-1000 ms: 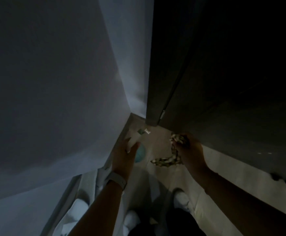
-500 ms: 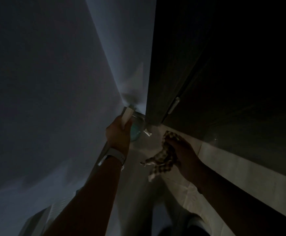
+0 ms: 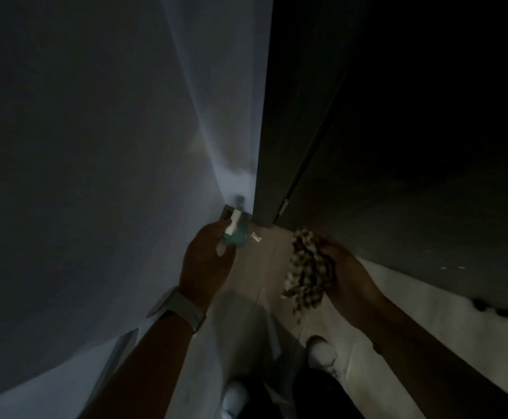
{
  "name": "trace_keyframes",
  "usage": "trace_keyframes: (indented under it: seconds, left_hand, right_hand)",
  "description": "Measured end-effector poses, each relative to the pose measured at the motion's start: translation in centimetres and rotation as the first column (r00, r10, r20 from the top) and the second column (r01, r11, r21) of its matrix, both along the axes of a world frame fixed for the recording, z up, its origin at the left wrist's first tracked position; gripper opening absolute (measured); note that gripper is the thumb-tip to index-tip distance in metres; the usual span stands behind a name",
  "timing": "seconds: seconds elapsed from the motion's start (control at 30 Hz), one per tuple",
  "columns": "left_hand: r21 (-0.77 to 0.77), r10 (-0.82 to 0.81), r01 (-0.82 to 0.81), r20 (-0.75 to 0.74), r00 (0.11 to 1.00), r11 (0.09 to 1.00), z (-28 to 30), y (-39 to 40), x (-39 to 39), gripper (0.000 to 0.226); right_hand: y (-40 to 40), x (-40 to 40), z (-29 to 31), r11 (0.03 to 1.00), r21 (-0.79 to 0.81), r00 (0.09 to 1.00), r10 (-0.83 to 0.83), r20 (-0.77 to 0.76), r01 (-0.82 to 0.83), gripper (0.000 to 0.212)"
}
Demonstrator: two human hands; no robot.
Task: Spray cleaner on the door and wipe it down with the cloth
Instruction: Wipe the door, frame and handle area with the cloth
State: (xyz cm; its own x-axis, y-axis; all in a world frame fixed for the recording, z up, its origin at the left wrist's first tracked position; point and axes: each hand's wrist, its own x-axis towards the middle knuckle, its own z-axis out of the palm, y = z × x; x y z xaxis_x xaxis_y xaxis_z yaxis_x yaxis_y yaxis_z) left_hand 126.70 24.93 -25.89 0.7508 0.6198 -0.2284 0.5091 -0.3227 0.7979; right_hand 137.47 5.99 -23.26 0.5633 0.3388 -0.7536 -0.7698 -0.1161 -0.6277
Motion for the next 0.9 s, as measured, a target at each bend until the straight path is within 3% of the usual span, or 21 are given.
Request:
trace_keyframes:
  seconds: [0.13, 0.23, 0.33, 0.37, 0.43, 0.53, 0.77, 0.9]
  left_hand:
    - [-0.136, -0.097, 0.101, 0.039, 0.995, 0.985, 14.3, -0.5, -1.6, 0.033]
    - [-0.126, -0.097, 0.113, 0.121, 0.988, 0.986, 25.0, -1.5, -3.2, 0.021]
    - [0.022, -0.124, 0.122, 0.231, 0.965, 0.992, 34.7, -3.0, -4.6, 0.040]
    - [-0.018, -0.132, 0.140, 0.233, 0.963, 0.990, 37.5, -3.4, -4.9, 0.031]
    - [-0.097, -0.129, 0.161, 0.273, 0.953, 0.982, 43.2, -4.3, -4.6, 0.030]
    - [-0.054, -0.168, 0.211, 0.427, 0.888, 0.976, 51.6, -5.7, -2.9, 0.035]
    - [0.300, -0.439, 0.321, 0.620, 0.650, 0.898, 69.0, -9.6, 3.8, 0.040]
    - [0.507, -0.560, 0.260, 0.633, 0.535, 0.822, 77.4, -11.5, 8.1, 0.040]
  right_hand:
    - [-1.3, -0.6, 14.9, 0.997, 0.063, 0.989, -0.054, 0.140, 0.045, 0.038]
    - [-2.8, -1.3, 25.5, 0.995, 0.074, 0.957, -0.088, 0.277, 0.070, 0.054]
    - [-4.7, -2.1, 36.1, 0.991, 0.110, 0.889, -0.122, 0.441, 0.082, 0.037]
    - [-5.4, -2.2, 39.1, 0.987, 0.124, 0.856, -0.148, 0.496, 0.098, 0.030]
    - [-6.7, -2.5, 45.1, 0.974, 0.165, 0.758, -0.224, 0.612, 0.154, 0.024]
    - [-8.6, -2.4, 53.6, 0.945, 0.233, 0.570, -0.326, 0.755, 0.231, 0.024]
    - [-12.6, 0.1, 69.6, 0.819, 0.492, 0.113, -0.542, 0.833, 0.295, 0.025]
    - [-14.1, 3.0, 76.9, 0.803, 0.538, -0.108, -0.530, 0.841, 0.256, 0.024]
